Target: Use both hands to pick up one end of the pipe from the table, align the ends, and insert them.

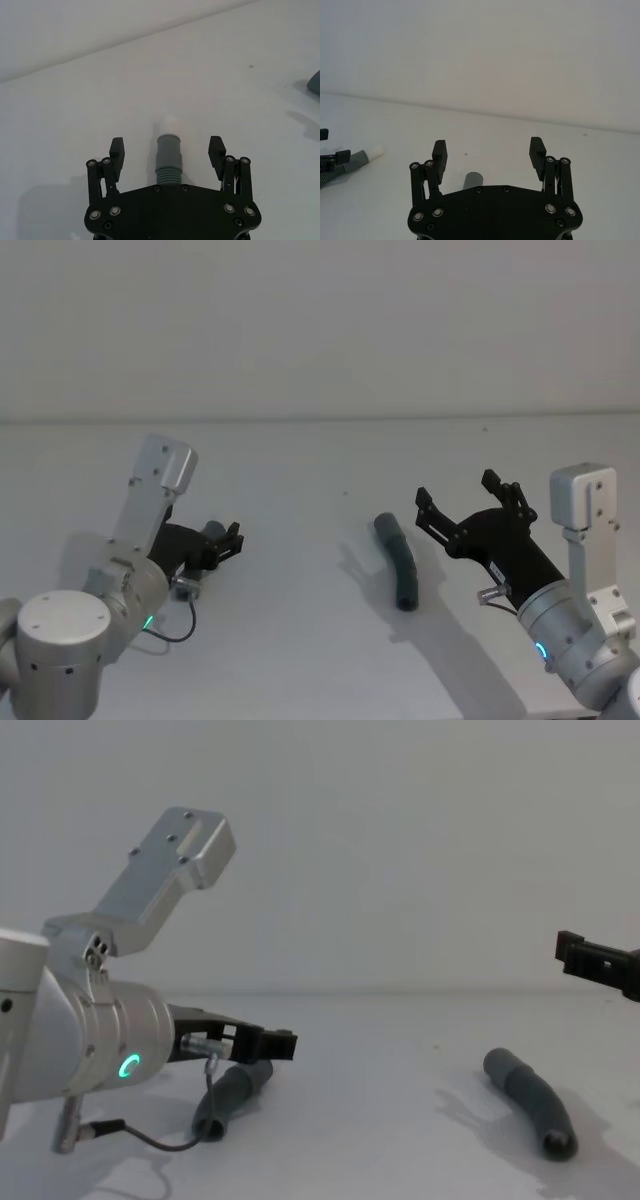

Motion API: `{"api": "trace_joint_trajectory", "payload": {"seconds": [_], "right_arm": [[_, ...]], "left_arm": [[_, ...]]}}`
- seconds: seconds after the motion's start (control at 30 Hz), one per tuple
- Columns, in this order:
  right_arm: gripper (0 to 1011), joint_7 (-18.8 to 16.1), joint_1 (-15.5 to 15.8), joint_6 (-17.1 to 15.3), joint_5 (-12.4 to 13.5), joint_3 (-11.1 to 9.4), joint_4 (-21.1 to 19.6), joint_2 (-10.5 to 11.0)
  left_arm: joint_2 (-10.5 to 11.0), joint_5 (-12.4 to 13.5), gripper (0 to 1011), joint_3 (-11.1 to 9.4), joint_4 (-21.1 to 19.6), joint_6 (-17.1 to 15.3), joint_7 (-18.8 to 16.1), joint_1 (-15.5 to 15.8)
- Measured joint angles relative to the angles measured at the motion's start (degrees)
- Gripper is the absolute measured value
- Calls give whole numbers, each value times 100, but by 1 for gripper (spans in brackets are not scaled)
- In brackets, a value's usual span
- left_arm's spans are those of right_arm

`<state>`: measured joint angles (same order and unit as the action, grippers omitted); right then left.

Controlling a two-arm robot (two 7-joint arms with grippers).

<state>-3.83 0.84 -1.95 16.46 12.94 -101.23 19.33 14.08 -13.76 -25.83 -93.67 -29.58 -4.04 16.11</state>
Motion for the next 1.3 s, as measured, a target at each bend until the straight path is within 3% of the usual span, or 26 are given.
{"api": "trace_joint_trajectory", "payload": {"seconds": [0.47,1.17,1.3], "right_arm": [[1000,0,0,0,0,0,0,0],[1000,0,0,0,0,0,0,0],[1000,0,0,0,0,0,0,0]], "left_arm": [[-39,-95,1001,135,147,-198,160,5],[-152,-134,1001,185,504,-228,361,91],[-173,-110,935,176,534,-231,375,100]]}}
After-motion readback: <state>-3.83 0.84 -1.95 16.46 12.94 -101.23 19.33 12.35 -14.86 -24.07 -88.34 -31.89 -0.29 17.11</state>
